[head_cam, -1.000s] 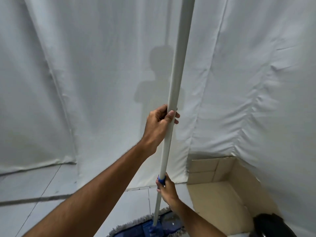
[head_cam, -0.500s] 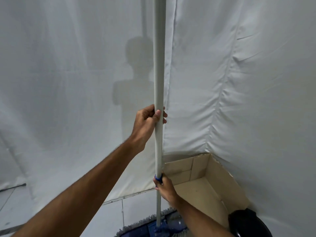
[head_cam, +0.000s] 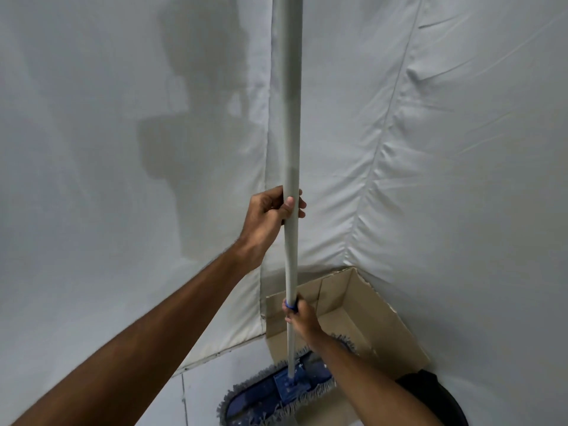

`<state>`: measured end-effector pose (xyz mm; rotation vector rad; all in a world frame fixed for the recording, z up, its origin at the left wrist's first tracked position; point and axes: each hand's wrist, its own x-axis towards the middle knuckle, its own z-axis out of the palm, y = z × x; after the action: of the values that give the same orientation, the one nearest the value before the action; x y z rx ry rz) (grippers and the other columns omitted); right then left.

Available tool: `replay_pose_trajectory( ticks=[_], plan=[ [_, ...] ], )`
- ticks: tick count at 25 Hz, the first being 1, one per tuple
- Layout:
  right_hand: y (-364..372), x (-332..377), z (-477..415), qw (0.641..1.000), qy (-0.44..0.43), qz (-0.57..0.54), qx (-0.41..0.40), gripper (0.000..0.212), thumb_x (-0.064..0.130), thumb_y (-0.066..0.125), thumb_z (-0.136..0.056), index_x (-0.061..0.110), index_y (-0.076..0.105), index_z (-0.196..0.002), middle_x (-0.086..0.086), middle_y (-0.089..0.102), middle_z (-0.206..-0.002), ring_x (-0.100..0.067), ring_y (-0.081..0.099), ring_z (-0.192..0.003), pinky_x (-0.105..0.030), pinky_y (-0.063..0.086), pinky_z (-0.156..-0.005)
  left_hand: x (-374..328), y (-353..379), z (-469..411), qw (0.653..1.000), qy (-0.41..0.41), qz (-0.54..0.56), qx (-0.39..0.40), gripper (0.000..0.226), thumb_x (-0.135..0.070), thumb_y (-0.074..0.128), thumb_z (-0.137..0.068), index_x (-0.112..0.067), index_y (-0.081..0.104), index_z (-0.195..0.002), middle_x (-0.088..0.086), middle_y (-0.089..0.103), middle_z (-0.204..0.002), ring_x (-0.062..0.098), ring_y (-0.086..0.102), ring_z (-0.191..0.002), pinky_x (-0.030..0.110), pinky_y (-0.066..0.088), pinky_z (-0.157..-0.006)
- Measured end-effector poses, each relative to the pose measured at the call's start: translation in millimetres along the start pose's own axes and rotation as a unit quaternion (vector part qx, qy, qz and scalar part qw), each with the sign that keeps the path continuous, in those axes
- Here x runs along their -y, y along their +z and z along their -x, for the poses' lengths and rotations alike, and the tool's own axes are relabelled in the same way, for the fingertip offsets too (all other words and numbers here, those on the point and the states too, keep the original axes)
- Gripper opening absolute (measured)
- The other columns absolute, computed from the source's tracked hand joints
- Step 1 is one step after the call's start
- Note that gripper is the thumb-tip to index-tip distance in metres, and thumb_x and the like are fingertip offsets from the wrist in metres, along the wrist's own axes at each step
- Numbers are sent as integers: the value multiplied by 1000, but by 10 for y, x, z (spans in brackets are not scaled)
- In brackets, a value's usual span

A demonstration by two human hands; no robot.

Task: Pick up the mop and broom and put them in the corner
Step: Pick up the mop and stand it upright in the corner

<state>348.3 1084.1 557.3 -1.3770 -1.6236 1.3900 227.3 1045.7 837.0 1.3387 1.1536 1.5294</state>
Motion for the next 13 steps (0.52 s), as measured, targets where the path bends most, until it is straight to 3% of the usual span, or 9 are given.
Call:
replay_pose_trajectory(
  ticks=[7, 13],
  plan=[
    [-299, -56, -1132, 997, 59, 45, -31, 16, 4, 57, -86, 19, 58, -80, 3, 55, -65, -12, 51, -56, -28, 45, -56, 682, 49, -1006, 998, -47, 17, 31, 25, -5, 48, -99, 3, 63, -118, 11, 68, -94, 23, 67, -91, 36, 56, -89],
    [-514, -136, -1739, 994, 77, 51, -51, 18, 5, 58, -87, 20, 58, -79, 3, 58, -64, -13, 55, -58, -29, 49, -58, 1112, 226, -1605, 996, -72, -10, 51, 26, -5, 45, -100, -1, 64, -117, 9, 69, -95, 11, 64, -89, 11, 47, -68]
  ],
)
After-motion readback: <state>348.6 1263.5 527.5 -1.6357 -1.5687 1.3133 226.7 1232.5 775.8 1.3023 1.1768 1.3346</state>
